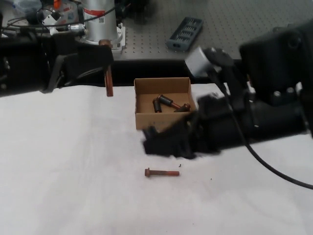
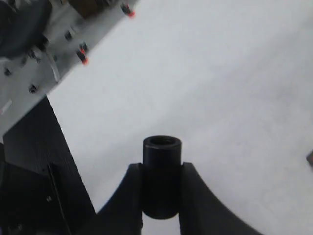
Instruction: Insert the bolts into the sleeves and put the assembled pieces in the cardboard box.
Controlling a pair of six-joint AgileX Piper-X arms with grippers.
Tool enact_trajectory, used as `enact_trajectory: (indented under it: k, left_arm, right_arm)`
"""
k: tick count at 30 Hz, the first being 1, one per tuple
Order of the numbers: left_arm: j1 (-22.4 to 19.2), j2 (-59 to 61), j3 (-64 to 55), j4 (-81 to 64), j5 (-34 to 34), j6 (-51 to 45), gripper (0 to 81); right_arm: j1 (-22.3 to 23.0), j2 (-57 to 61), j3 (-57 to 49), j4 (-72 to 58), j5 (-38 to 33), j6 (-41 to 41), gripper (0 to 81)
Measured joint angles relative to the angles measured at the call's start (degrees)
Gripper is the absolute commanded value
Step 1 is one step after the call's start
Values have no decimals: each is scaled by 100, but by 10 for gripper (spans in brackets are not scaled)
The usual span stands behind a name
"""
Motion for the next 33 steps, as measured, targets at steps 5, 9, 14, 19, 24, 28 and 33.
enact_trajectory:
  k: [5, 9, 14, 19, 24, 28, 33]
  left_arm:
    - [0, -53, 0, -35, 188, -16, 6]
    - [0, -67, 0, -35, 277, -16, 6]
    - [0, -67, 0, -45, 301, -16, 6]
    - [0, -67, 0, -39, 301, -16, 6]
    - [0, -67, 0, -39, 301, -16, 6]
    - [0, -67, 0, -49, 301, -16, 6]
    - [0, -67, 0, -49, 301, -65, 6]
  right_arm:
    - [-2, 215, 0, -493, -12, 443, 28]
    - [-2, 323, 0, -748, -114, 659, 28]
    - [-2, 321, 0, -932, -287, 708, 28]
    - [-2, 321, 0, -1255, -457, 834, 28]
    - [-2, 321, 0, -1564, -668, 956, 28]
    - [-2, 321, 0, -1630, -751, 1042, 28]
    - [-2, 321, 0, -1686, -864, 1076, 28]
